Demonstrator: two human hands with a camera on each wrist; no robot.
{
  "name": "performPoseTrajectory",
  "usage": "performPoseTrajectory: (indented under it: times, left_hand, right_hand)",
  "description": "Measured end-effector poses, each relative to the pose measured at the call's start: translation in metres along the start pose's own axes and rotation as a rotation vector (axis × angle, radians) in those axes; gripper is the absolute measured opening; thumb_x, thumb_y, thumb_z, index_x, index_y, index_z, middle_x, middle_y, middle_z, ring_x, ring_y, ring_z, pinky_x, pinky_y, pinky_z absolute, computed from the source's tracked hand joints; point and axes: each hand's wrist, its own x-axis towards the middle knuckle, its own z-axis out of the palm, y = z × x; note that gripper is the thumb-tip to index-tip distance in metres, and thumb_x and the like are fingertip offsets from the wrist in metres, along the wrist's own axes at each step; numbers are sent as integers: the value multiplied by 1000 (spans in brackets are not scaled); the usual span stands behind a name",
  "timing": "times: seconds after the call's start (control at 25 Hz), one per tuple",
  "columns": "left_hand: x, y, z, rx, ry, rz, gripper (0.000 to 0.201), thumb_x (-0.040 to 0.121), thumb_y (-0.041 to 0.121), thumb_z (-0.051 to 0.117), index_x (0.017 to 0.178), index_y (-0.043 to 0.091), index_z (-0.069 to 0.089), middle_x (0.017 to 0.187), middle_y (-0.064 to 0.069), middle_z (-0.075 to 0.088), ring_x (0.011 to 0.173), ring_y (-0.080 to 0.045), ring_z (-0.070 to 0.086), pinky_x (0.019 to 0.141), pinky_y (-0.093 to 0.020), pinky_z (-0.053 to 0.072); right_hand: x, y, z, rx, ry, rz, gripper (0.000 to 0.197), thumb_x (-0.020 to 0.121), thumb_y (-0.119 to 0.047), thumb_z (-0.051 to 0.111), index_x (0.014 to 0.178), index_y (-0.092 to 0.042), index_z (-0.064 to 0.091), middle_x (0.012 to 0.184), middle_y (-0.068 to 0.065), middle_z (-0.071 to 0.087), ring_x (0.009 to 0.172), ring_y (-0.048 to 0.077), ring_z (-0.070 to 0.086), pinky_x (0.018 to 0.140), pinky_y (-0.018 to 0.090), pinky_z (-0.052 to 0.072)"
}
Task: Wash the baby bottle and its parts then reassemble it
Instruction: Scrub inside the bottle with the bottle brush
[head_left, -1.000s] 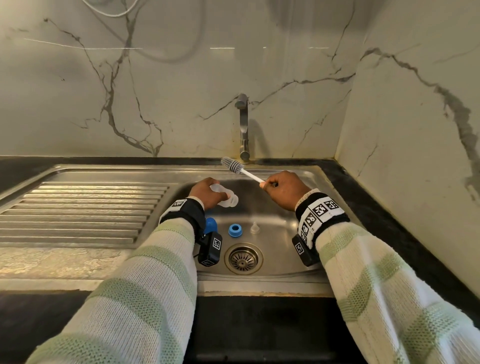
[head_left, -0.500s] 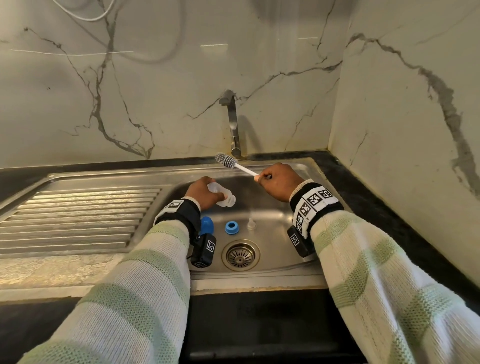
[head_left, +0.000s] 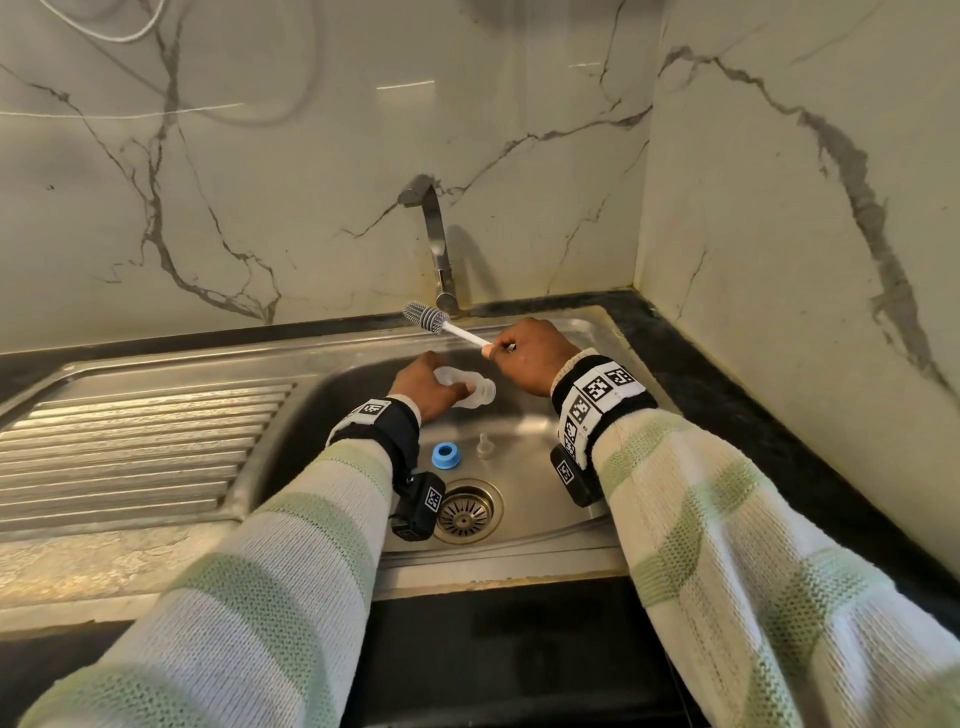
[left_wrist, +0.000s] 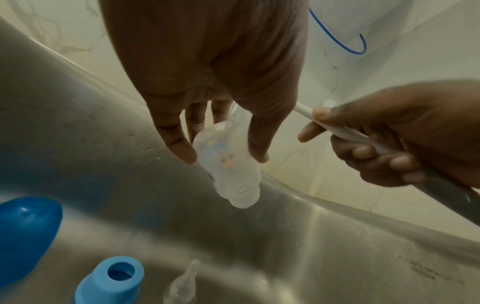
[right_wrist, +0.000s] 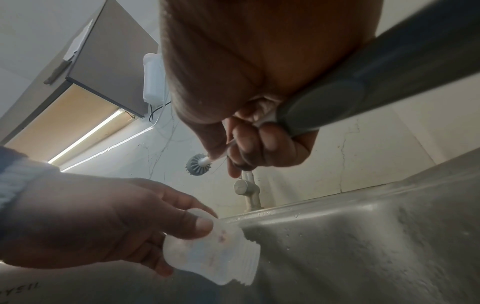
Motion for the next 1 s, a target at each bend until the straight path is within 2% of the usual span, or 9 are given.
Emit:
performPoseTrajectory:
  times: [0.08,0.2,0.28,0.36,0.48,0.6,0.76,0.88,1.0]
  left_hand:
    - [3,8,10,17,-44,32,50,86,38,69,124,7,59,118,-11,65,108,-31,61,89,-36,47]
    - [3,16,24,-110,-73,-31,22,85,26,72,98,11,62,93,-8,65,87,-26,61,76,-30,46]
    - [8,18,35,-161,-84,-77,22,80,24,76,93,12,63,89,-6,67,81,-22,61,72,-29,47]
    - [11,20,45,-151,-100,-83,31,79,23,77,104,10,65,102,-10,70,87,-23,64,77,-31,50]
    - [16,22,65,-72,-141,-58,61,80,23,77,133,8,52,127,-9,61,113,-28,59,87,-32,46]
    - [17,28,85,47,-179,17,62,75,28,81,131,13,57,124,-8,65,113,-28,61,95,-37,50]
    - [23,31,112,111,-150,138,54,80,30,74,128,13,56,117,-11,65,105,-31,61,86,-36,51]
    - [31,29,128,202,-150,126,53,84,29,67,131,9,53,123,-12,63,106,-30,60,80,-29,43]
    - [32,24,137,258,-200,52,62,82,29,67,136,4,48,125,-11,61,109,-28,60,84,-30,46]
  right_hand:
    - [2,1,1,7,12,-3,28,92,-35,62,90,-12,77,78,8,70,74,24,65,71,35,54]
    - [2,0,0,9,10,-16,27,93,-34,61,93,-12,78,80,9,71,75,25,66,73,38,55]
    - [2,0,-1,10,17,-25,27,93,-33,61,93,-12,77,81,9,71,75,25,66,73,39,56]
    - [3,1,-1,12,23,-29,27,93,-33,61,94,-12,77,82,9,72,76,25,66,73,39,56]
    - [5,2,0,-1,21,-37,28,93,-34,61,93,-10,76,80,9,71,74,26,66,72,39,56]
    - [7,3,2,-9,26,-50,28,93,-33,61,91,-9,76,77,10,71,73,27,66,70,39,56]
    - [8,3,4,-9,19,-51,27,93,-34,62,92,-12,77,79,7,71,74,23,65,73,37,56]
    - [9,5,4,-20,25,-52,28,92,-36,62,91,-12,77,81,7,71,74,23,65,73,35,56]
    - [9,7,5,-29,23,-56,27,92,-35,62,90,-12,77,79,7,71,73,22,65,72,35,56]
